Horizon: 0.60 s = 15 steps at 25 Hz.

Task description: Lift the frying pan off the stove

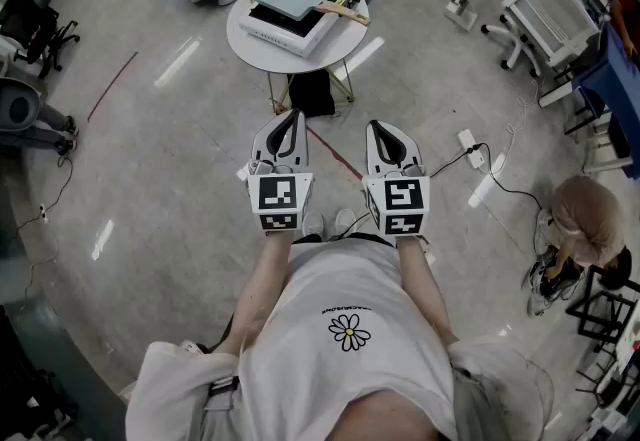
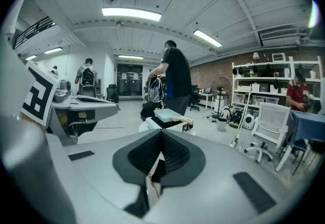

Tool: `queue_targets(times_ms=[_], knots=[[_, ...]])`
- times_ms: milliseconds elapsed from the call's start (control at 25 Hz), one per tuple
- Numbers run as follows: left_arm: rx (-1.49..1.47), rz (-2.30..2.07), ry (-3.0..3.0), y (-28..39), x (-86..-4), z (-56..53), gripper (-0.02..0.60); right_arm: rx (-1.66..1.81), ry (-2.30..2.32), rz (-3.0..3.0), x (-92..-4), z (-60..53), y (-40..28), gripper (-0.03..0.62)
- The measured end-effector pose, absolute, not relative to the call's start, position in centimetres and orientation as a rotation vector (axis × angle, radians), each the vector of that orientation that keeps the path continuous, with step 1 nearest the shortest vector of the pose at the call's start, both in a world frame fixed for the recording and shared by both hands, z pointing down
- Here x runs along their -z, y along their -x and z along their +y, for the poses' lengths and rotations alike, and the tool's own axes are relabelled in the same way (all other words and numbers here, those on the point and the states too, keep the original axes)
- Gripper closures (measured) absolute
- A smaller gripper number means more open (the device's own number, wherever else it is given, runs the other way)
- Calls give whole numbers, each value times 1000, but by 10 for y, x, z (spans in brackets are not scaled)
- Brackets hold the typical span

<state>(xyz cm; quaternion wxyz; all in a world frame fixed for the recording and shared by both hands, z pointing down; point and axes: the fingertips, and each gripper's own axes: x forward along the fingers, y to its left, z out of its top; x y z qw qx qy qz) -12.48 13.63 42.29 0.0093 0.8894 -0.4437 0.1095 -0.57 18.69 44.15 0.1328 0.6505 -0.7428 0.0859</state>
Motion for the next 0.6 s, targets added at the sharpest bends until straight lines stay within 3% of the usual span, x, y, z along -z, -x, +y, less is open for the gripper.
queue_targets(times_ms=[600], knots=[[-278, -1470, -2677, 121, -438, 136, 583, -305, -1829, -2250, -458, 188, -16, 592]])
